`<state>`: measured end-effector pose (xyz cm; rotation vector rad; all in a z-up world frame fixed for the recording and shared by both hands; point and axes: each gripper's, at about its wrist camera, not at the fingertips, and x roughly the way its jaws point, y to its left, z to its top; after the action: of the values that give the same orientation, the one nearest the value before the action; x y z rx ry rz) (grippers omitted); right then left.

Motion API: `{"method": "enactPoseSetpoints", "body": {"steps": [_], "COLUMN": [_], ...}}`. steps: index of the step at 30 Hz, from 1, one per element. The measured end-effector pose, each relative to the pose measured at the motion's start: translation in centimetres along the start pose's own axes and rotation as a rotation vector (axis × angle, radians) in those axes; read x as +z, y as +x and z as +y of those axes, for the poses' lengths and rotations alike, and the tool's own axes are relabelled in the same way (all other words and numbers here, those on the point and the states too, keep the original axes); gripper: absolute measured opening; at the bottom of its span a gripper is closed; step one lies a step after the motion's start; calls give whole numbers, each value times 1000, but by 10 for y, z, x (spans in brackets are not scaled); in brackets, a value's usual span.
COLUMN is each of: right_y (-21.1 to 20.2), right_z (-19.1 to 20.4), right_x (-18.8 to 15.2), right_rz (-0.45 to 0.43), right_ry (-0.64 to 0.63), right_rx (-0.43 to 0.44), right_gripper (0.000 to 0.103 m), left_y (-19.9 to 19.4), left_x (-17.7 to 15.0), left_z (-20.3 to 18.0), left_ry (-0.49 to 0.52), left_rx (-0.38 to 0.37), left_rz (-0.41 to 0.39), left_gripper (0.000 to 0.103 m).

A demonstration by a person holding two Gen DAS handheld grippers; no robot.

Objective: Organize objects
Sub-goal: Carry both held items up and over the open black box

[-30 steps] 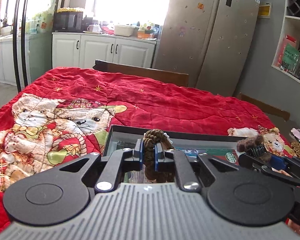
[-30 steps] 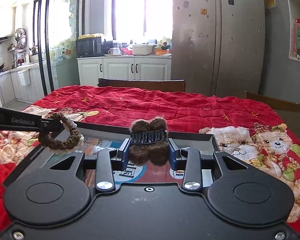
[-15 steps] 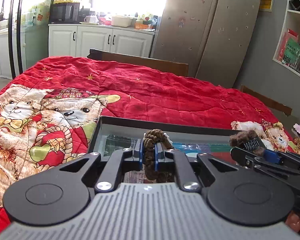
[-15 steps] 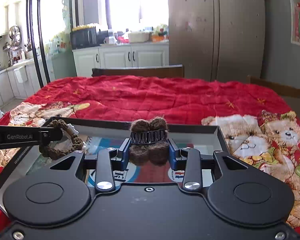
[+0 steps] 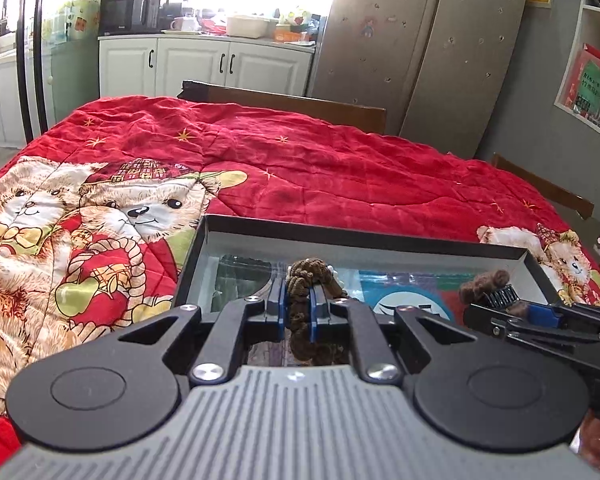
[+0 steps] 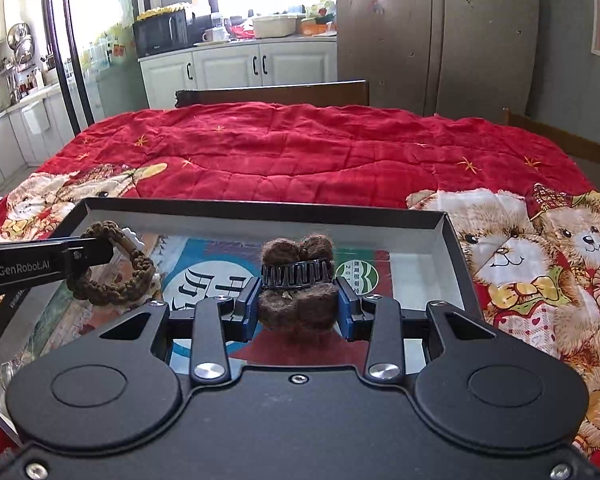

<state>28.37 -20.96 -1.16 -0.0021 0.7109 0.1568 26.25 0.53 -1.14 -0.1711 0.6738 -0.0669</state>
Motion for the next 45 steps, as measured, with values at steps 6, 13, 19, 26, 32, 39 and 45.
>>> {"method": "enactPoseSetpoints", "body": {"steps": [6, 13, 19, 26, 32, 39, 45], "right_y": [3, 6, 7, 8, 8, 7, 2], "right_z": [-2, -1, 1, 4, 5, 1, -1], "right_x": [-1, -1, -2, -2, -3, -2, -2], "right_rz": [17, 35, 41, 43, 43, 39, 12], "right_ry": [4, -3, -15, -38, -39, -15, -11], "right_rx": [5, 9, 11, 4, 3, 2, -6], "right_gripper": [36, 36, 36, 38, 41, 54, 70], "left_y": [3, 5, 5, 6, 6, 4, 1], "left_x": [-1, -2, -2, -2, -1, -1, -1], "left_z": [1, 2, 2, 4, 4, 4, 5], "left_ry": [-1, -5, -5, -12, -20, -19, -23], "left_rx": [7, 11, 15, 27, 27, 43, 47], "left_rz": [9, 14, 17, 18, 21, 3, -12], "left_gripper": [15, 16, 18, 39, 44, 60, 69]}}
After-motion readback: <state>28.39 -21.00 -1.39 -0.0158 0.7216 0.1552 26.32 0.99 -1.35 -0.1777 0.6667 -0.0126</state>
